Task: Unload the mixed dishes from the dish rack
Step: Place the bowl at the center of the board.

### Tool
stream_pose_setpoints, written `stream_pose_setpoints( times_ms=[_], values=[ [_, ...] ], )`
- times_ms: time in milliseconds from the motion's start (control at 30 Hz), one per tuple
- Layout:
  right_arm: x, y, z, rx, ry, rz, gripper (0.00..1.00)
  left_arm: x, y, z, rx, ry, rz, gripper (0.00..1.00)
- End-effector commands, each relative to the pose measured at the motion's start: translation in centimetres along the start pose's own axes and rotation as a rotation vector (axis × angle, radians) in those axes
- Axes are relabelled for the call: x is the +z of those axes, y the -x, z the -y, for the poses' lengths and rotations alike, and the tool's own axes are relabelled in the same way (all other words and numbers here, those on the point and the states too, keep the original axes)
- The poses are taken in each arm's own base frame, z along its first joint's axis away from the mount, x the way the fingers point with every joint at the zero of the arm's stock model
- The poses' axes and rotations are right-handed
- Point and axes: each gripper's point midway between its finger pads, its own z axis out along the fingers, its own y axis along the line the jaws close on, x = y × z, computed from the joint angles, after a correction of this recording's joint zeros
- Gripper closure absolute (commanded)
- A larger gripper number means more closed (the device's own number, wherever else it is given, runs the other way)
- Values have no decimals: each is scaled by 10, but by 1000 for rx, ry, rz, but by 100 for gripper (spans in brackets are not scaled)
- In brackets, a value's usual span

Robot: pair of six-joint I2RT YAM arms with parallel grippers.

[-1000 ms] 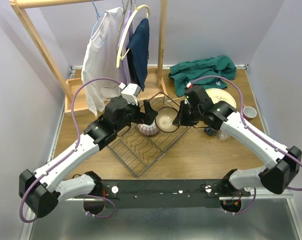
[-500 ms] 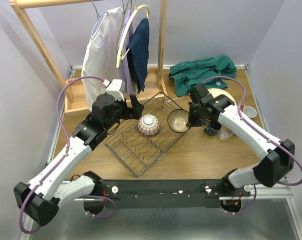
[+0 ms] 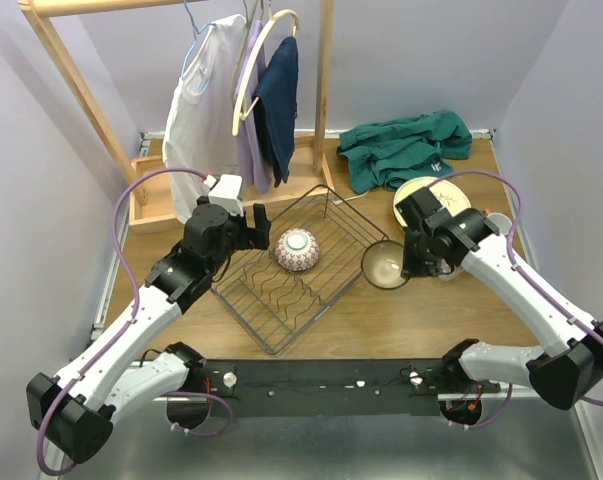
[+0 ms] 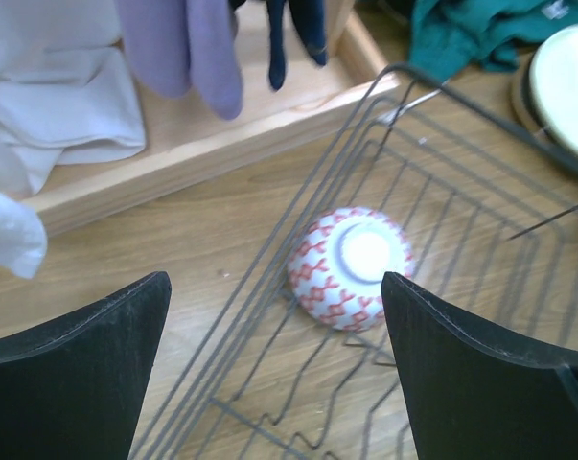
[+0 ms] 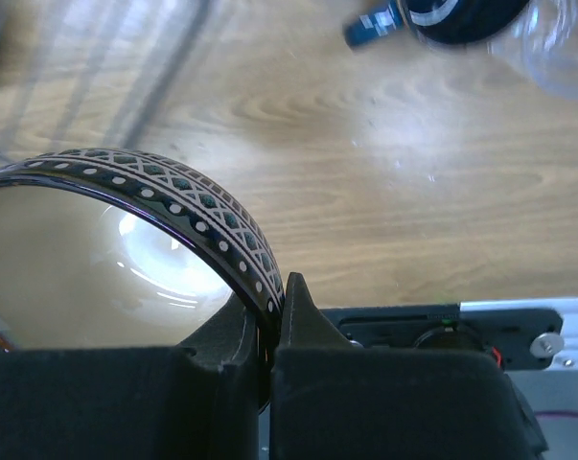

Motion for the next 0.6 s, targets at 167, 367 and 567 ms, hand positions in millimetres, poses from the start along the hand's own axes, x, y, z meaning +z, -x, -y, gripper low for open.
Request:
stream_pose_setpoints(
  times_ms=[167, 367, 567],
  values=[
    [44, -46, 29, 133, -76, -114, 99, 2, -10, -24, 118, 77, 81, 1],
    [71, -42, 28, 221, -20, -99, 99, 4, -16, -32, 142, 104, 105, 1],
    [104, -40, 37, 337, 1, -74, 99, 3, -13, -39, 158, 138, 125, 1]
  ],
)
